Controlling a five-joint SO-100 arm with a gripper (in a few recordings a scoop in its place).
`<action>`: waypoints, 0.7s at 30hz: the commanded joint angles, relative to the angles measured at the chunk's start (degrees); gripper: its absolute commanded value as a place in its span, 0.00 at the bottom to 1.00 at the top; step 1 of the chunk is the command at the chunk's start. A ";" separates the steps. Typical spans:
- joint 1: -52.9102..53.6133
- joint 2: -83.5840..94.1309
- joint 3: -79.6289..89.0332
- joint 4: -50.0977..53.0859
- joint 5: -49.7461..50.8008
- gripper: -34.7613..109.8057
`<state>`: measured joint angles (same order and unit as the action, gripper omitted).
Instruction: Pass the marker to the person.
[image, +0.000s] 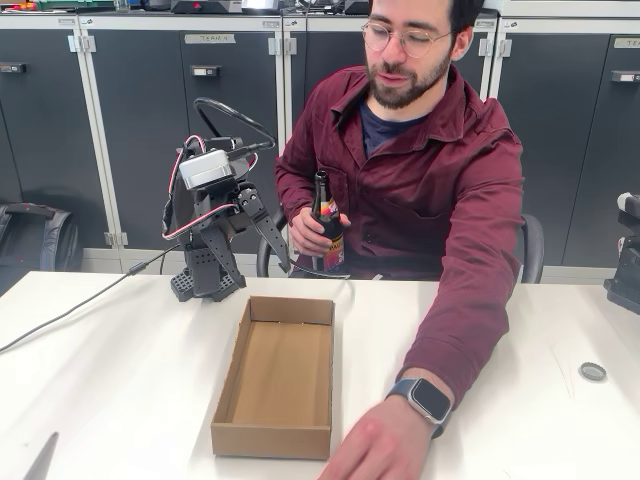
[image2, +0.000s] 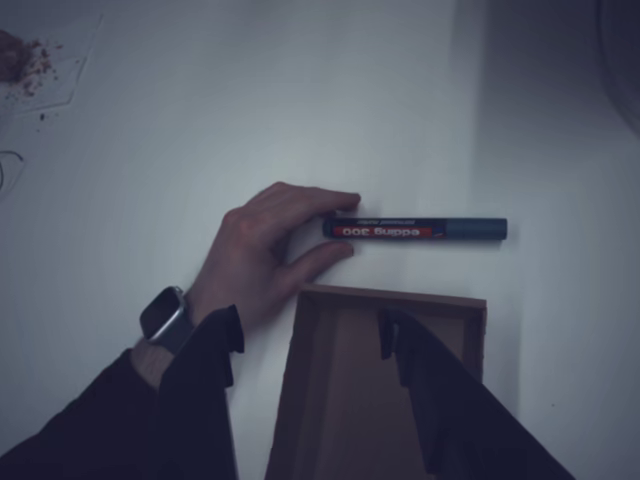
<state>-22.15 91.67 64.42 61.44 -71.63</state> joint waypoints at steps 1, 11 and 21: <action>0.26 4.75 -1.49 0.09 -0.44 0.45; 0.26 4.75 -2.02 0.18 -0.35 0.45; 0.09 4.75 -2.02 0.70 -0.26 0.45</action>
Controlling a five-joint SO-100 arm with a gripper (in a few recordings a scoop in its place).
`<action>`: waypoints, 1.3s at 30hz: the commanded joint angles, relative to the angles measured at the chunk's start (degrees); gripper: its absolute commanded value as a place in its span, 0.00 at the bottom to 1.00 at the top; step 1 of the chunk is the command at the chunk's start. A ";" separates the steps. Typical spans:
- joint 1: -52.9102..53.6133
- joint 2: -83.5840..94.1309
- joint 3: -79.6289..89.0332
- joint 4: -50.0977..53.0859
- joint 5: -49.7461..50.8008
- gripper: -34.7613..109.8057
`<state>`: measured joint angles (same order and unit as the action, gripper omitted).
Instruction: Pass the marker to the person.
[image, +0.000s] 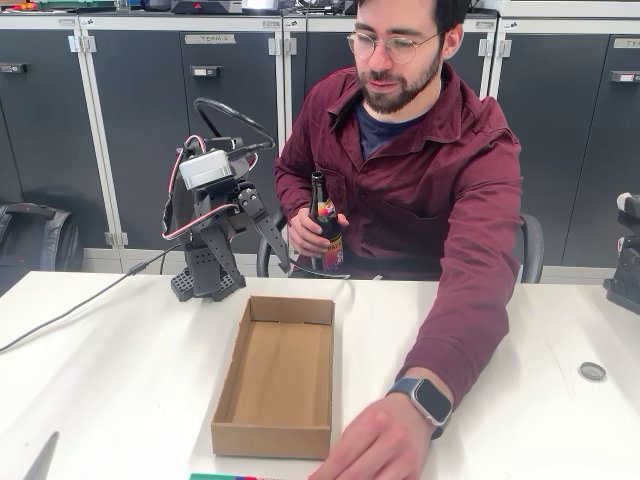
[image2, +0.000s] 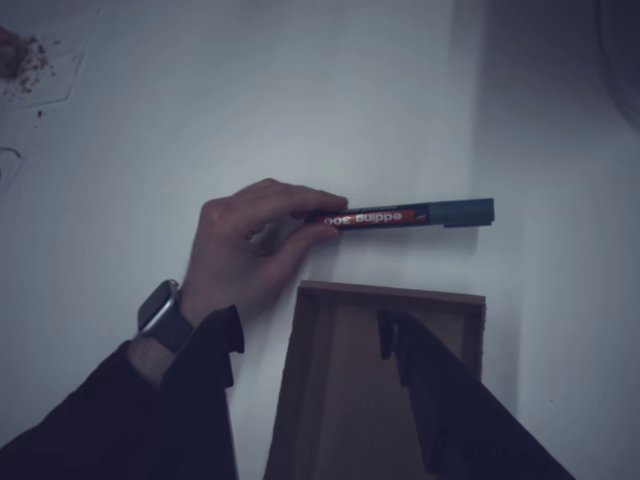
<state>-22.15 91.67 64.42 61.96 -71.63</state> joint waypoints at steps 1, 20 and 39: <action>0.09 4.75 -1.85 0.09 -0.26 0.45; 1.05 8.61 0.18 3.16 -1.14 0.45; 1.32 8.26 0.35 2.11 -1.23 0.45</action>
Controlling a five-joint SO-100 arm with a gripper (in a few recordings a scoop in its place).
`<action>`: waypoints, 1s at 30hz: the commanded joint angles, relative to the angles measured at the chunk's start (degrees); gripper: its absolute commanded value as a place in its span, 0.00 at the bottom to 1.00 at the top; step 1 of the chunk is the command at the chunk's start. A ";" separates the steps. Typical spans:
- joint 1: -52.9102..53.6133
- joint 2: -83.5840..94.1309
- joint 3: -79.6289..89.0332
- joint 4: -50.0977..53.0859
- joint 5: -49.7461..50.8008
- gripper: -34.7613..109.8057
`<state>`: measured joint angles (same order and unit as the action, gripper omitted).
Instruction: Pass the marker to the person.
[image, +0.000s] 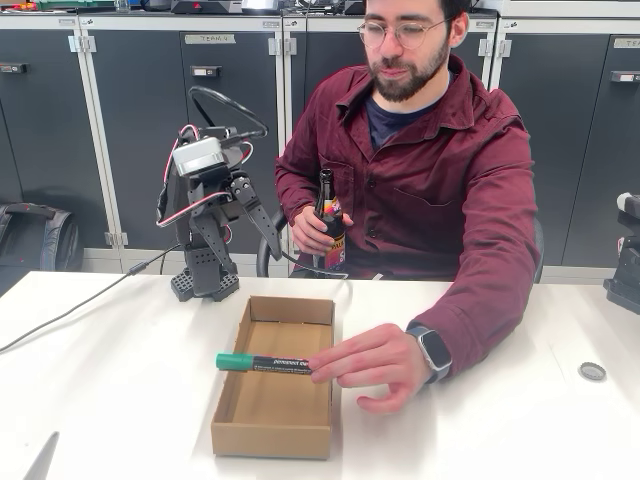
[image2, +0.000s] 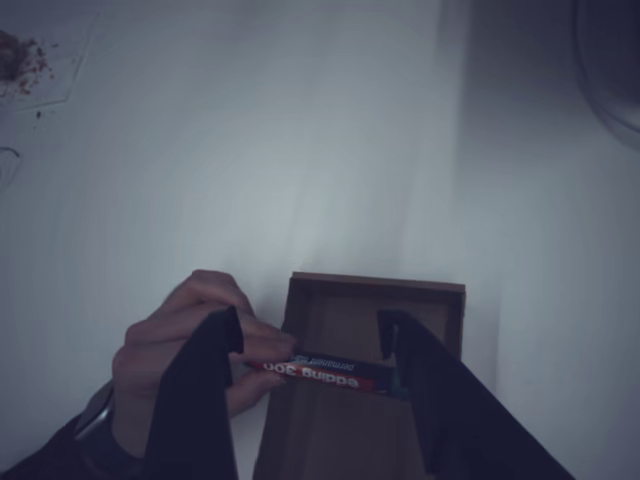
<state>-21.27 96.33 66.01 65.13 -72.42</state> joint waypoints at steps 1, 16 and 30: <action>0.53 3.52 -1.41 -0.79 -0.44 0.45; 0.35 3.43 -1.67 -0.35 -0.44 0.45; 0.35 3.16 -1.49 -0.18 -0.44 0.45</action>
<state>-21.27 96.33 66.01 65.13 -72.42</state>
